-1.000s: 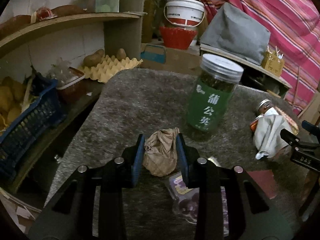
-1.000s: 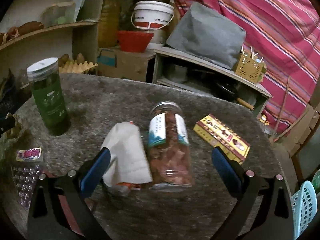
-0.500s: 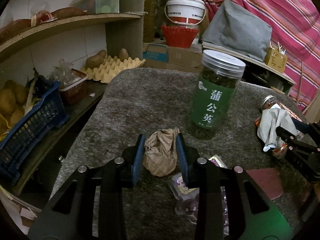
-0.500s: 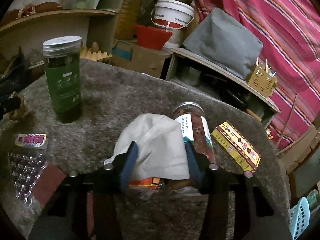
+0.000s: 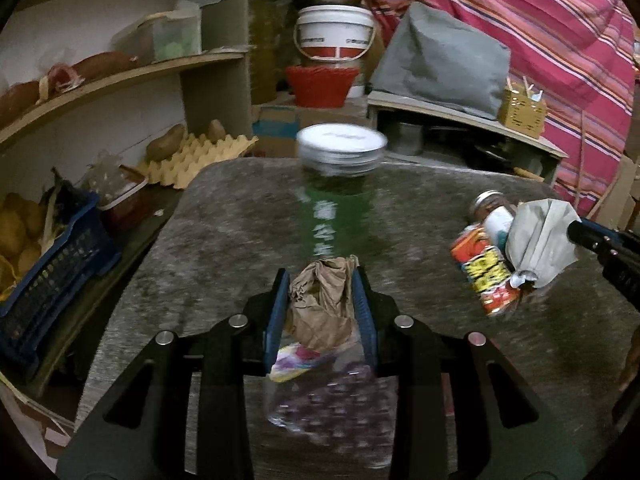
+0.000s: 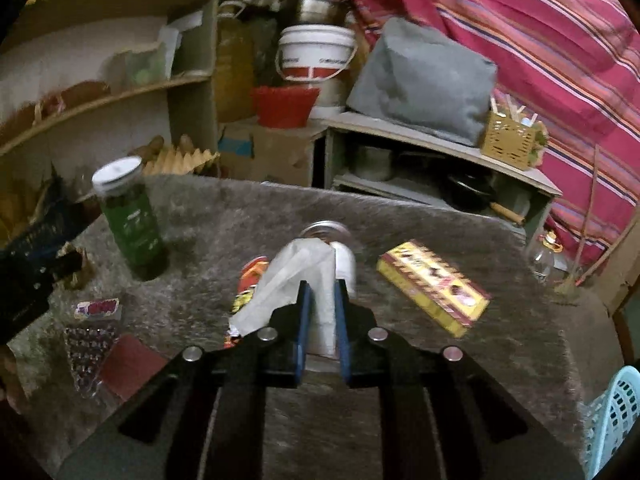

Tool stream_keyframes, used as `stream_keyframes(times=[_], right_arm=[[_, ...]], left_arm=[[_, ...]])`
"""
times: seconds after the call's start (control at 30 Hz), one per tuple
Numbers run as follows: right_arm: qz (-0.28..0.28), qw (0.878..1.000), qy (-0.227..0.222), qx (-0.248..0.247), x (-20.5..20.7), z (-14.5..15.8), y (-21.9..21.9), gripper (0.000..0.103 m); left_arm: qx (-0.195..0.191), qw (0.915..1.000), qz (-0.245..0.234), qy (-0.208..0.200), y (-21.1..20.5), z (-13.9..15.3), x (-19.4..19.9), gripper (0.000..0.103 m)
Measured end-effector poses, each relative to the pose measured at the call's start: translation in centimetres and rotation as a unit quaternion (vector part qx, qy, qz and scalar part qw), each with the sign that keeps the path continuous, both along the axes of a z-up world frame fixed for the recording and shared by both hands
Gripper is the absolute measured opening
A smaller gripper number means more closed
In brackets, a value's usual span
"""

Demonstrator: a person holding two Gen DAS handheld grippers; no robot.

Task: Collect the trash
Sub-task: 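Grasp the white tissue with the right tool while the left tool holds the paper, then carry the brown paper and white tissue to the blue basket and open both tools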

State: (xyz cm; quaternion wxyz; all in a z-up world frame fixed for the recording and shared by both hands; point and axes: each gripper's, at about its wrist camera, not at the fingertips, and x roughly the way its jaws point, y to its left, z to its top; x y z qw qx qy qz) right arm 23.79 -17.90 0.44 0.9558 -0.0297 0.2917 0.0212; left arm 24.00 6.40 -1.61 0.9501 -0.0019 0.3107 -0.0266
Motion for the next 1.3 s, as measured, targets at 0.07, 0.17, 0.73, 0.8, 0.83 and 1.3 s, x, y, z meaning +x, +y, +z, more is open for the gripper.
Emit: stream_keyframes(times=[0.07, 0.17, 0.73, 0.8, 0.83, 1.3], right_arm=[[-0.005, 1.000, -0.002, 0.006, -0.5, 0.5, -1.3, 0.013], [-0.014, 1.000, -0.005, 0.004, -1.3, 1.0, -3.2, 0.013], [-0.064, 0.998, -0.010, -0.003, -7.0, 2.1, -13.9, 0.008], [-0.069, 0.998, -0.011, -0.002, -8.0, 2.2, -15.1, 0.008], [-0.072, 0.997, -0.012, 0.000, -8.5, 2.2, -15.6, 0.008], [-0.150, 0.988, -0.034, 0.013, -17.0, 4.6, -28.0, 0.008]], left_arm=[[-0.004, 1.0000, -0.008, -0.003, -1.1, 0.3, -0.1, 0.031], [-0.005, 0.9998, -0.018, -0.007, -2.9, 0.7, -0.4, 0.031], [-0.010, 0.9974, -0.069, -0.015, -11.9, 2.1, -1.3, 0.031], [-0.006, 0.9966, -0.081, -0.018, -13.4, 2.2, -1.8, 0.031], [-0.003, 0.9958, -0.090, -0.020, -14.6, 2.3, -2.2, 0.031], [-0.047, 0.9784, -0.200, -0.017, -30.5, 4.1, -6.8, 0.031]])
